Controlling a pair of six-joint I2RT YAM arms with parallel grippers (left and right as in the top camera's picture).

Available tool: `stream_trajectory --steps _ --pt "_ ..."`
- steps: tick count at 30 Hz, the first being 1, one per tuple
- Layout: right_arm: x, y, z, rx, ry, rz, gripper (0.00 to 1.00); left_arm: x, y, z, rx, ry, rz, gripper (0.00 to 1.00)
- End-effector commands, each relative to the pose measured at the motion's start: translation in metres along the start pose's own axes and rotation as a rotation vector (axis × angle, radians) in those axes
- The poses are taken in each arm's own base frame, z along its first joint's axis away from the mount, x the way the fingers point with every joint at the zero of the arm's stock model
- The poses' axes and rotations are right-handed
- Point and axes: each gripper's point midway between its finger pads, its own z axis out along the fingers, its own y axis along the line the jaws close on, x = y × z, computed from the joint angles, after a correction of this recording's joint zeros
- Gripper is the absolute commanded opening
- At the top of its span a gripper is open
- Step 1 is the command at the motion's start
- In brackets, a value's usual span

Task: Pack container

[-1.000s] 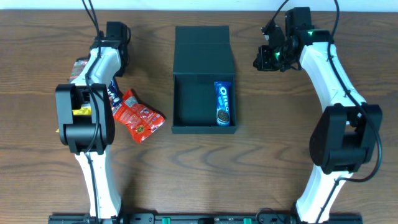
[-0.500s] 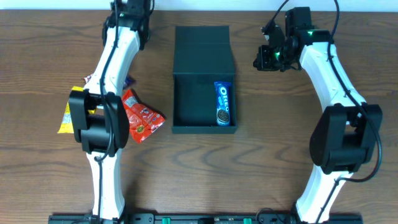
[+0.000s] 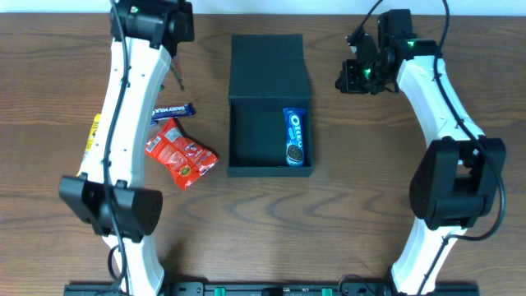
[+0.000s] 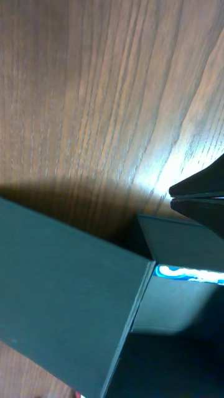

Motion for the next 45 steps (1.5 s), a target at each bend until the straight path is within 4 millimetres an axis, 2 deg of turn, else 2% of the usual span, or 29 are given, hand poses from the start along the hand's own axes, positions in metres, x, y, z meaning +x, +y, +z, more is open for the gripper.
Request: stream_trajectory --steps 1,5,8,12,13,17,20,25,27,30,31,32,35,36,37,38,40,45 --pt "-0.007 -0.008 -0.009 0.0 -0.025 0.022 0.01 0.008 -0.034 -0.016 0.111 0.022 0.015 0.06" --pt "-0.005 -0.017 -0.013 0.007 -0.018 0.046 0.01 0.029 -0.068 -0.02 0.136 0.065 0.097 0.06" --pt "-0.002 -0.023 -0.015 0.012 -0.01 0.06 0.01 0.043 -0.086 -0.017 0.098 0.081 0.161 0.06" --pt "0.004 -0.031 -0.018 0.018 0.009 0.069 0.01 0.072 -0.111 -0.008 0.064 0.138 0.237 0.06" --pt "0.006 -0.033 -0.019 0.02 0.016 0.072 0.01 0.084 -0.121 -0.004 0.066 0.163 0.253 0.06" --pt "0.011 -0.037 -0.021 0.022 0.034 0.076 0.01 0.107 -0.148 0.001 0.072 0.2 0.301 0.06" --pt "0.015 -0.039 -0.022 0.023 0.048 0.07 0.01 0.109 -0.147 0.002 0.026 0.19 0.254 0.06" --pt "0.018 -0.039 -0.023 0.021 0.061 0.054 0.01 0.106 -0.123 0.011 -0.026 0.217 0.168 0.06" --pt "0.019 -0.039 -0.023 0.021 0.063 0.056 0.01 0.107 -0.117 0.017 0.004 0.253 0.137 0.06" --pt "0.019 -0.039 -0.023 0.021 0.064 0.057 0.01 0.111 -0.113 0.026 0.112 0.329 0.111 0.32" --pt "0.019 -0.039 -0.023 0.021 0.064 0.057 0.01 0.111 -0.112 0.029 0.149 0.35 0.105 0.44" --pt "0.019 -0.039 -0.023 0.021 0.064 0.057 0.01 0.111 -0.109 0.032 0.195 0.374 0.097 0.67" --pt "0.019 -0.039 -0.023 0.021 0.064 0.056 0.01 0.107 -0.09 0.042 0.221 0.404 0.029 0.84" --pt "0.019 -0.039 -0.023 0.021 0.064 0.056 0.01 0.105 -0.083 0.045 0.222 0.409 0.009 0.86" --pt "0.019 -0.039 -0.023 0.021 0.064 0.057 0.01 0.104 -0.076 0.049 0.23 0.417 -0.016 0.95" --pt "0.019 -0.039 -0.023 0.021 0.064 0.057 0.01 0.103 -0.072 0.051 0.237 0.424 -0.033 0.98" --pt "0.02 -0.039 -0.023 0.021 0.067 0.058 0.01 0.105 -0.065 0.056 0.282 0.465 -0.125 0.96" --pt "0.02 -0.035 -0.023 0.001 0.071 0.065 0.01 0.114 -0.067 0.066 0.338 0.521 -0.229 0.95"
